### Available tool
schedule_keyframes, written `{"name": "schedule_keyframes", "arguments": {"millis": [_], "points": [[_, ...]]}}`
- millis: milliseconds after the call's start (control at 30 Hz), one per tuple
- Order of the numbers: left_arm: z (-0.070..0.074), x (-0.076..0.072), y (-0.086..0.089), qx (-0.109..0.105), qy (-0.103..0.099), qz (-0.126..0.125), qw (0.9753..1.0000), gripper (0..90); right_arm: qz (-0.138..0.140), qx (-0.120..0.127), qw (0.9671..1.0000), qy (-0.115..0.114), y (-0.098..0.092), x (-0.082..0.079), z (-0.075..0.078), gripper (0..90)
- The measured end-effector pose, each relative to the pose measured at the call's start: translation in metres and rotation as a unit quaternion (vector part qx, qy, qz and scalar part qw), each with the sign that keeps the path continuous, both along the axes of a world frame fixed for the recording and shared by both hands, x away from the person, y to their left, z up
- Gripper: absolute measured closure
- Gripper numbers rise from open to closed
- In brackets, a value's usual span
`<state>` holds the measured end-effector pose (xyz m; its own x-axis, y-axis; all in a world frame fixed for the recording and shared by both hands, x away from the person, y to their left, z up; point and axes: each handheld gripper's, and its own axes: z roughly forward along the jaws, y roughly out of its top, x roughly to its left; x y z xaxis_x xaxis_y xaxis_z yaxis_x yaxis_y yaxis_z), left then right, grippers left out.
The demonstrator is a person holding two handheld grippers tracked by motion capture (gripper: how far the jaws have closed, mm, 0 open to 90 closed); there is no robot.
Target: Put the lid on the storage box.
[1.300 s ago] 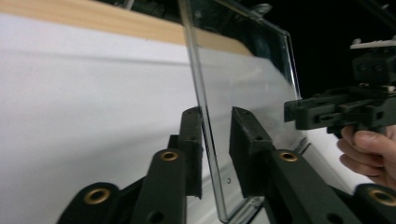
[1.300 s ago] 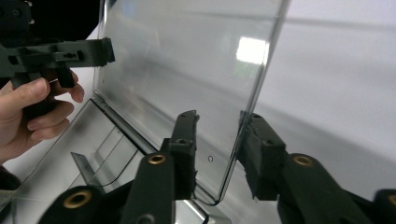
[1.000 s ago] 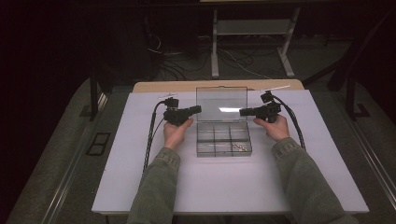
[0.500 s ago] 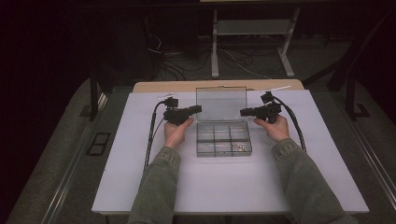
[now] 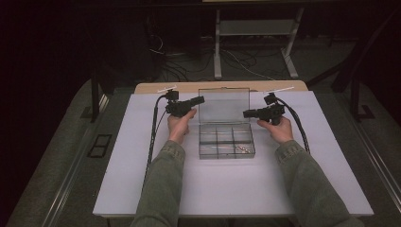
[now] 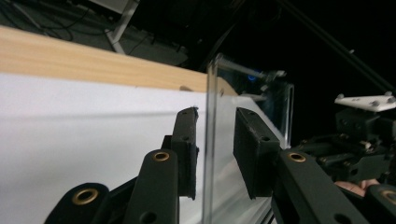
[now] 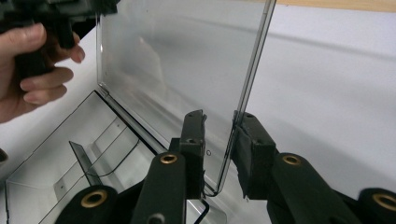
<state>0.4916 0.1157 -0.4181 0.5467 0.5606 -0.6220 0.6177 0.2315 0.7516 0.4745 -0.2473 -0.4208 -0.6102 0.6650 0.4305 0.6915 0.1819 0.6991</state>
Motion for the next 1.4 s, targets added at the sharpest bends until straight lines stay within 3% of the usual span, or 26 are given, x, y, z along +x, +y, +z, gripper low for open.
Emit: {"name": "schedule_keyframes", "arguments": {"millis": [133, 300, 500, 767, 867, 967, 1167, 1300, 1400], "points": [[0.004, 0.001, -0.002, 0.013, -0.003, 0.000, 0.9999, 68.9, 0.000, 0.003, 1.0000, 0.004, -0.001, 0.000, -0.001, 73.4], [0.004, 0.002, -0.002, 0.013, -0.005, 0.000, 0.9999, 71.4, -0.001, -0.002, 1.0000, 0.001, 0.000, 0.000, 0.000, 73.4], [0.008, 0.003, -0.003, 0.035, -0.017, -0.001, 0.9992, 76.0, -0.001, -0.003, 1.0000, 0.001, 0.000, 0.000, 0.001, 73.5], [0.012, 0.000, -0.002, 0.032, -0.024, -0.010, 0.9991, 75.7, -0.003, -0.008, 1.0000, 0.002, 0.001, -0.003, 0.003, 72.9], [0.015, -0.003, -0.002, 0.035, -0.030, -0.018, 0.9988, 74.8, -0.003, -0.014, 0.9999, 0.000, 0.004, -0.004, 0.006, 67.5], [0.018, -0.005, -0.002, 0.044, -0.041, -0.024, 0.9979, 73.8, -0.007, -0.025, 0.9996, -0.009, 0.007, -0.008, 0.011, 62.7], [0.023, -0.011, -0.001, 0.051, -0.052, -0.038, 0.9966, 72.3, -0.021, -0.016, 0.9991, -0.032, 0.003, -0.016, 0.032, 52.6], [0.024, -0.014, -0.001, 0.050, -0.057, -0.039, 0.9964, 69.9, -0.030, 0.004, 0.9985, -0.046, -0.004, -0.020, 0.047, 48.5], [0.024, -0.017, 0.000, 0.046, -0.061, -0.043, 0.9961, 69.9, -0.033, -0.003, 0.9980, -0.054, -0.007, -0.021, 0.056, 47.0]]}}
